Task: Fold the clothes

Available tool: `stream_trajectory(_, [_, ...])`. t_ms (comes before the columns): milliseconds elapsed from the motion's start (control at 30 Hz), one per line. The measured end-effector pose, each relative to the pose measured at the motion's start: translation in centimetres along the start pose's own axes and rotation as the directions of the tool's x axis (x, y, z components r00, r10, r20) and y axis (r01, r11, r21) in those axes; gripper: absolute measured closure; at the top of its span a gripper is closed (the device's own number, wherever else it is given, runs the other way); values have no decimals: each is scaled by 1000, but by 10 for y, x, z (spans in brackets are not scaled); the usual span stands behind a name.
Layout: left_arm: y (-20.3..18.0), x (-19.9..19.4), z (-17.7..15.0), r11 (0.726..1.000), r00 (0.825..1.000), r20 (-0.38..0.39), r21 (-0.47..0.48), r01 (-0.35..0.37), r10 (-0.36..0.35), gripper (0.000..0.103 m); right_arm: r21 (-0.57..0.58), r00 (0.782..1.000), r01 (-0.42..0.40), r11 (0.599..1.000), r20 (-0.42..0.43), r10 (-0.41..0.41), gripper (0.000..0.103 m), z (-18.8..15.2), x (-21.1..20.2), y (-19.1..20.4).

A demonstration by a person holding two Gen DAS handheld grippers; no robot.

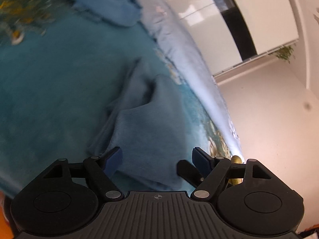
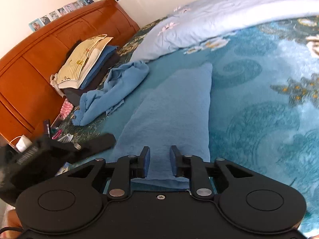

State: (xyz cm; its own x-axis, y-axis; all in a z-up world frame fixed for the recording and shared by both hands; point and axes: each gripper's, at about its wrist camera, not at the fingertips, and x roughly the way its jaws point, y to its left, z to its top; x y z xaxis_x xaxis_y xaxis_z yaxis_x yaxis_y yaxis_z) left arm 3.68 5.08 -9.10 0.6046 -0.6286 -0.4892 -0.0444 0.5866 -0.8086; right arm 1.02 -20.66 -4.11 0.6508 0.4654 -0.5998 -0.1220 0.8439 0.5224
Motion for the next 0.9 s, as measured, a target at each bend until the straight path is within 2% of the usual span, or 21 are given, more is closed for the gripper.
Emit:
stream_trajectory(367, [16,7,3,1000,1000,-1,-4,19,-19,28,-20,1000,-10,1000,-13,10,85,-6,5,-3])
stream_trajectory(533, [8,4,-2,998,1000,2,66,-7,7,29,-26,1000,-11,1000,9,11,76,0,1,2])
stream_trajectory(700, [-5,3,-10,986,999,8,158,-47,46,29,-55,1000,14,998,-4,-15,78,-2,6,3])
stream_trajectory(900, [-5,-3,-15,983,999,11,177,-42,41,29,-52,1000,23,998,-9,-24,75,-1,4,7])
